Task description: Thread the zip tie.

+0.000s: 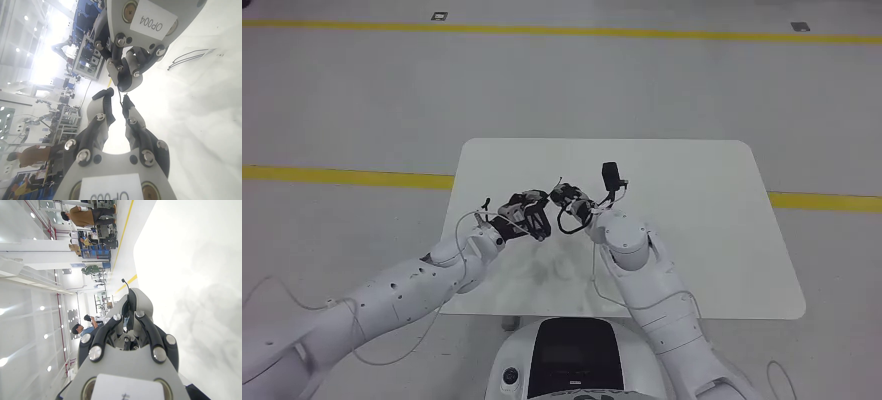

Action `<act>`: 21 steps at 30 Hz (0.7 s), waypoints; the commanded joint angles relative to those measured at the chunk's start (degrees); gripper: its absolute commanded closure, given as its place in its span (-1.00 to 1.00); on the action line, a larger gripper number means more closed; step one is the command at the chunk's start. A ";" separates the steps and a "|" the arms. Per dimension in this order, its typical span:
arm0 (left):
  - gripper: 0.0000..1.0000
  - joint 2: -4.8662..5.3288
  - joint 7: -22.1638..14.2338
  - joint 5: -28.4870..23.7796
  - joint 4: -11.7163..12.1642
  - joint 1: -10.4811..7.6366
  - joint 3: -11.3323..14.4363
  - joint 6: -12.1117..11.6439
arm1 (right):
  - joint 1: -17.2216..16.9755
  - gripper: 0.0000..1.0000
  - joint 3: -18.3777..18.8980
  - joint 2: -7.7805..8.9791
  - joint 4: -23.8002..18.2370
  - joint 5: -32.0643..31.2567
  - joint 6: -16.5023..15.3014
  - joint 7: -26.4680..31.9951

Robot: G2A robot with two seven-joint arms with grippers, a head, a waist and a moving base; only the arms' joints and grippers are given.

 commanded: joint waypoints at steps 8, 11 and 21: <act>0.76 -0.07 0.52 0.00 0.08 0.19 -0.31 -0.27 | 0.36 1.00 -0.62 0.48 0.13 0.59 0.05 1.01; 0.78 -0.10 0.58 0.00 0.01 0.20 -0.25 -0.33 | 0.45 1.00 -0.80 0.61 0.22 0.82 -0.03 0.82; 1.00 -0.20 0.36 0.00 0.07 0.18 -0.01 -0.28 | 0.43 1.00 -1.32 1.09 -0.08 1.42 -0.11 0.50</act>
